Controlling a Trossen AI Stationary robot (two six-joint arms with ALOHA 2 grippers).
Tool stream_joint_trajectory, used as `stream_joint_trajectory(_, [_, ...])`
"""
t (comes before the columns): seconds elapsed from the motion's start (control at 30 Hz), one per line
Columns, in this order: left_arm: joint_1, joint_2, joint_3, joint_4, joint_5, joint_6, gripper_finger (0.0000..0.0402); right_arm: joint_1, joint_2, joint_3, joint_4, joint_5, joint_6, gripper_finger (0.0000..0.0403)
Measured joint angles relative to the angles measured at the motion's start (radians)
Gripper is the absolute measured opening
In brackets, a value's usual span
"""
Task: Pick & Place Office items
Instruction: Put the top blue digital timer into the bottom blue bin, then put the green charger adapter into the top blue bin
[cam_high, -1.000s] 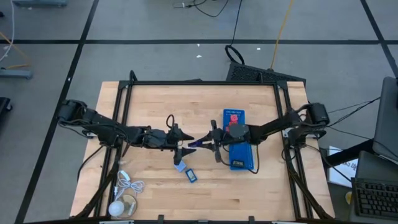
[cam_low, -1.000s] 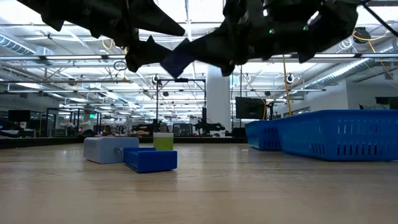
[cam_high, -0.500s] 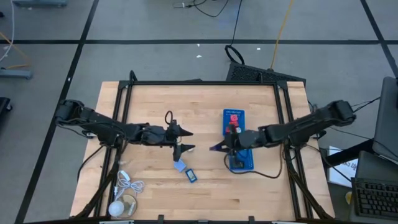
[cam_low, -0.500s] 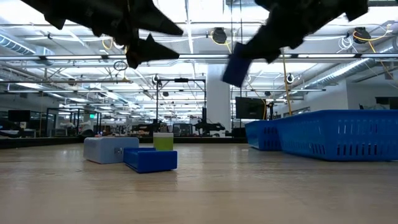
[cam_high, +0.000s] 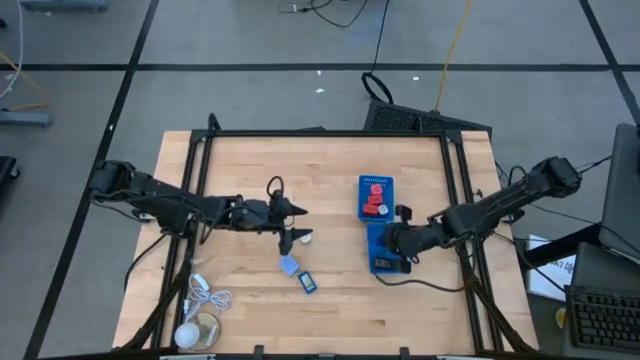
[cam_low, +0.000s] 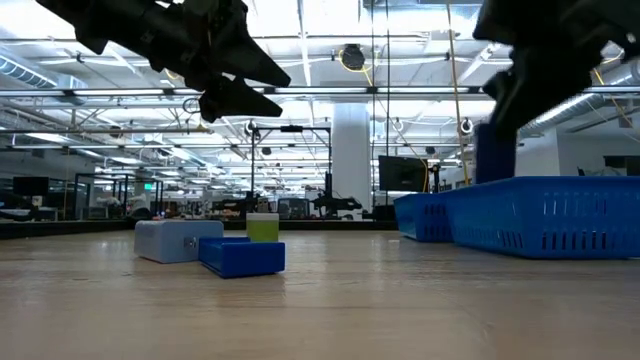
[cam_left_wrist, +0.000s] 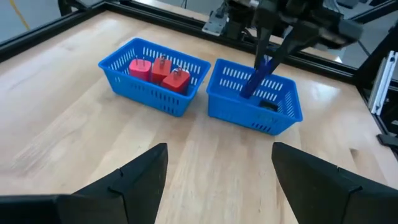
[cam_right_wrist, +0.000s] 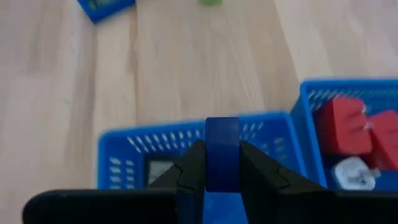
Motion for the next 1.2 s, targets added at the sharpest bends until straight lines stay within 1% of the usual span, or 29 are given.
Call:
stream_joint_trajectory(0.1, [0.008,0.0,0.0,-0.003,-0.001,0.0,0.0292,-0.003,0.0,-0.047,0.005,0.001,0.018,0.0059])
stream_joint_trajectory(0.23, [0.01,0.0,0.0,-0.017,-0.001,-0.002,0.0292,-0.016,0.0,-0.106,0.01,0.001,0.088,0.006])
stream_joint_trajectory(0.3, [0.009,0.0,0.0,-0.017,-0.001,-0.005,0.0292,-0.024,0.0,-0.133,0.035,-0.003,0.128,0.0077])
stream_joint_trajectory(0.37, [0.009,0.0,0.0,-0.016,-0.001,-0.005,0.0292,-0.03,0.0,-0.158,0.074,-0.003,0.167,0.0103])
stream_joint_trajectory(0.5, [0.009,0.0,0.0,-0.013,-0.001,-0.005,0.0292,-0.034,0.0,-0.183,0.114,-0.005,0.198,0.0148])
stream_joint_trajectory(0.67, [0.009,0.0,0.0,-0.013,-0.001,-0.005,0.0292,-0.034,-0.018,-0.183,0.128,-0.008,0.199,0.0179])
stream_joint_trajectory(0.73, [0.009,0.0,0.0,-0.012,-0.001,-0.005,0.0292,-0.035,-0.038,-0.183,0.155,-0.04,0.205,0.0183])
stream_joint_trajectory(0.97, [0.009,0.0,0.0,-0.011,-0.001,-0.005,0.0292,-0.035,-0.128,-0.183,0.3,-0.212,0.2,0.0183])
stream_joint_trajectory(1.07, [0.009,0.0,0.0,-0.011,-0.001,-0.005,0.0292,-0.035,-0.155,-0.183,0.381,-0.212,0.151,0.0178])
stream_joint_trajectory(1.13, [0.009,0.0,0.0,-0.013,0.0,-0.005,0.0292,-0.035,-0.163,-0.183,0.449,-0.205,0.085,0.0176])
stream_joint_trajectory(1.2, [0.009,0.0,0.0,-0.015,0.013,-0.005,0.0292,-0.036,-0.163,-0.183,0.539,-0.172,-0.003,0.0176])
